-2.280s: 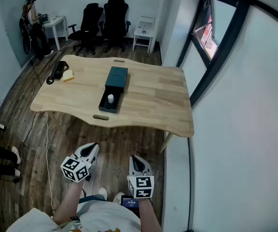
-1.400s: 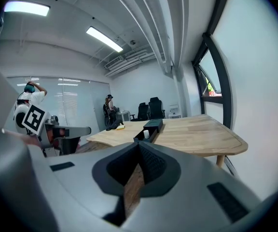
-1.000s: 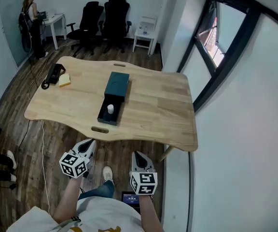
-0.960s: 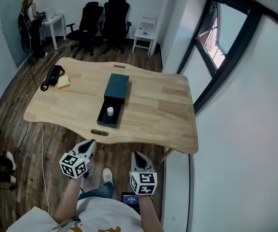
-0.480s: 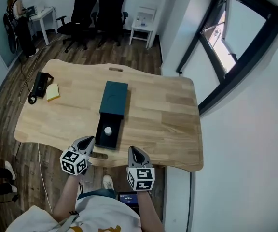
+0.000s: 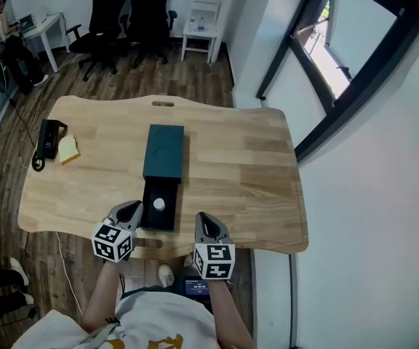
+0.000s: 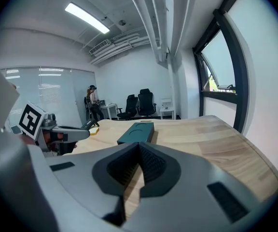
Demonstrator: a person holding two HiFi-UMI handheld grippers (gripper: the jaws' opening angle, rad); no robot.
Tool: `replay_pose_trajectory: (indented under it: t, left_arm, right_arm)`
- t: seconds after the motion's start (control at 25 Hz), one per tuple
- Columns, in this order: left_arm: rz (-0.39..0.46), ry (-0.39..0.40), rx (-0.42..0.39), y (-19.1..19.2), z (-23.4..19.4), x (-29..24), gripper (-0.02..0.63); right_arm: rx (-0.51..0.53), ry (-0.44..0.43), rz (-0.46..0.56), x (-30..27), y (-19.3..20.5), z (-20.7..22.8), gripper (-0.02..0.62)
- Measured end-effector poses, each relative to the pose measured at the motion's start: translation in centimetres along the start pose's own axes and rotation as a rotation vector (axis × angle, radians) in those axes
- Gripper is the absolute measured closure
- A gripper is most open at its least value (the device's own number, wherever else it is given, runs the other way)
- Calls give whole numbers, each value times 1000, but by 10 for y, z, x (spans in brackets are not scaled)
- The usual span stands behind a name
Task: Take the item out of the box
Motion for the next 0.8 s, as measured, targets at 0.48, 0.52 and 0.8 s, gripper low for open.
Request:
replay_pose_trajectory:
  t: [0.48,0.52,0.8]
  left_arm:
    - [-27,1,2,6,-11,-13,604]
    - [-33,-3,7,9,-12,-13,604]
    - [-60,-17,36,20,-19,-16,604]
  right_arm:
    - [6,-46,12,-19,6,-11,589]
    - [0,-54,16,-20,6,-12,589]
    - [-19,-31,-36,-25,20,-6,589]
Point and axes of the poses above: the fingertips, and each gripper's own axes: x backward along the fingers, z to its right, y out of its underside, the point moved 4 cm from there along x, backward along the fingers, and after that the axes turned 12 degrees about y, right-handed, at the moved point
